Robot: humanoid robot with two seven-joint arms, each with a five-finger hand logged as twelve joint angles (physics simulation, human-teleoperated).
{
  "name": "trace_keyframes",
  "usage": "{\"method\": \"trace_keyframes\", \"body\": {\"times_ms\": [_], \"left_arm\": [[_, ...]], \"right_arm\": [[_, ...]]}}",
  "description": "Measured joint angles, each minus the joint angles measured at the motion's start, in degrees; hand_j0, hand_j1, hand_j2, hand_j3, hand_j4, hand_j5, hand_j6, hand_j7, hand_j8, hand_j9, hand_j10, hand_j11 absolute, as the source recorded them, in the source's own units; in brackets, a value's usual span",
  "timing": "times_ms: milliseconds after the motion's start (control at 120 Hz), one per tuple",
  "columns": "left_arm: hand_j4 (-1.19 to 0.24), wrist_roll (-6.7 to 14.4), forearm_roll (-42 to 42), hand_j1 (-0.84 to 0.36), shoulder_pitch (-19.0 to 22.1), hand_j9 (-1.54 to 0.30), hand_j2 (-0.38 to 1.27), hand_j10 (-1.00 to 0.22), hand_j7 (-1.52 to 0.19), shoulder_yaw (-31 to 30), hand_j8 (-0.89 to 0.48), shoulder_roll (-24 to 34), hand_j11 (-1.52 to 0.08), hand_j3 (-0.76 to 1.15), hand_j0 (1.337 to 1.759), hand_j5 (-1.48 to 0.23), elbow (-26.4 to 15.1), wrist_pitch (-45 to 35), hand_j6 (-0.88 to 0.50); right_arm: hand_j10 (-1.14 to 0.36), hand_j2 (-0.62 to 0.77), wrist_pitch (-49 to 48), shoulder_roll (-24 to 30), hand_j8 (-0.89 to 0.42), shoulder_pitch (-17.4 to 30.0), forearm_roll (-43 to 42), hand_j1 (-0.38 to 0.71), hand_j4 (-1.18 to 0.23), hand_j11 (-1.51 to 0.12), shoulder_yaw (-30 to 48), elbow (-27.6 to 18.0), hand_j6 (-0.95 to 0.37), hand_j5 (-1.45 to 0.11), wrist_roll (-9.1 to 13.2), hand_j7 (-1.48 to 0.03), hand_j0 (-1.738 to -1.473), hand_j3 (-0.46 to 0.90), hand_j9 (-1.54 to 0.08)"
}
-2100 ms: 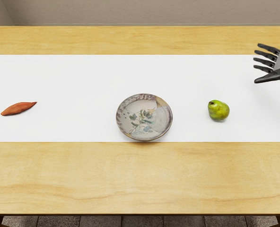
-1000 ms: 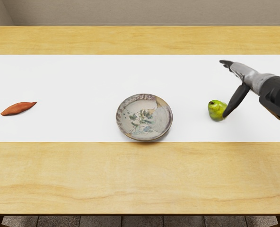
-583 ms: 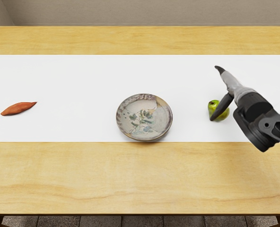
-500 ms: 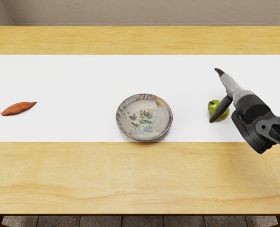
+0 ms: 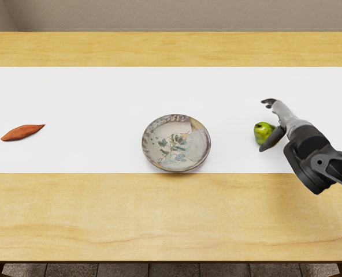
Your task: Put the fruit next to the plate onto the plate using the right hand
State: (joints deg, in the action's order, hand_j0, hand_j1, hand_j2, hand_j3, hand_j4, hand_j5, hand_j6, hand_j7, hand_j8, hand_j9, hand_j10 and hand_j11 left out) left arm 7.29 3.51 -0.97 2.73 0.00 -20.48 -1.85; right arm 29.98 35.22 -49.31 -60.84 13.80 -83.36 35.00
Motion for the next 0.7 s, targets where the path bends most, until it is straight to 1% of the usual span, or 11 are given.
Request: {"method": "trace_keyframes", "body": {"times_ms": [208, 250, 408, 492, 633, 700], "left_arm": [[0.00, 0.0, 0.0, 0.35, 0.0, 0.00, 0.00, 0.00, 0.00, 0.0, 0.00, 0.0, 0.00, 0.00, 1.658, 0.00, 0.0, 0.0, 0.00], [0.00, 0.0, 0.0, 0.35, 0.0, 0.00, 0.00, 0.00, 0.00, 0.0, 0.00, 0.0, 0.00, 0.00, 1.658, 0.00, 0.0, 0.0, 0.00], [0.00, 0.0, 0.0, 0.35, 0.0, 0.00, 0.00, 0.00, 0.00, 0.0, 0.00, 0.0, 0.00, 0.00, 1.658, 0.00, 0.0, 0.0, 0.00], [0.00, 0.0, 0.0, 0.35, 0.0, 0.00, 0.00, 0.00, 0.00, 0.0, 0.00, 0.0, 0.00, 0.00, 1.658, 0.00, 0.0, 0.0, 0.00], [0.00, 0.0, 0.0, 0.35, 0.0, 0.00, 0.00, 0.00, 0.00, 0.0, 0.00, 0.0, 0.00, 0.00, 1.658, 0.00, 0.0, 0.0, 0.00], [0.00, 0.0, 0.0, 0.35, 0.0, 0.00, 0.00, 0.00, 0.00, 0.0, 0.00, 0.0, 0.00, 0.00, 1.658, 0.00, 0.0, 0.0, 0.00]], "right_arm": [[-0.25, -0.05, -0.4, -1.5, -0.25, 0.2, 0.1, -0.06, -0.25, -0.32, 0.0, 2.8, -0.25, -0.32, 0.0, -0.32, -1.658, 0.00, -0.32], [-0.26, -0.07, -0.4, -1.7, -0.26, 0.3, 0.0, -0.05, -0.26, -0.35, 0.0, 3.0, -0.27, -0.35, 0.0, -0.34, -1.657, 0.00, -0.35], [-0.31, -0.08, -0.6, -1.9, -0.31, 0.3, 0.0, 0.00, -0.31, -0.41, 0.0, 3.4, -0.31, -0.41, 0.0, -0.41, -1.657, 0.00, -0.41], [-0.34, -0.06, -0.8, -1.9, -0.34, 0.2, 0.1, 0.03, -0.34, -0.45, 0.0, 3.5, -0.34, -0.45, 0.0, -0.44, -1.657, 0.00, -0.45], [-0.42, -0.05, -1.8, -1.8, -0.42, 0.0, 0.1, 0.13, -0.42, -0.55, 0.0, 3.5, -0.42, -0.55, 0.0, -0.55, -1.657, 0.00, -0.55], [-0.45, -0.02, -2.1, -1.8, -0.39, 0.0, 0.1, 0.16, -0.45, -0.60, 0.0, 3.5, -0.46, -0.60, 0.0, -0.59, -1.657, 0.00, -0.60]]}}
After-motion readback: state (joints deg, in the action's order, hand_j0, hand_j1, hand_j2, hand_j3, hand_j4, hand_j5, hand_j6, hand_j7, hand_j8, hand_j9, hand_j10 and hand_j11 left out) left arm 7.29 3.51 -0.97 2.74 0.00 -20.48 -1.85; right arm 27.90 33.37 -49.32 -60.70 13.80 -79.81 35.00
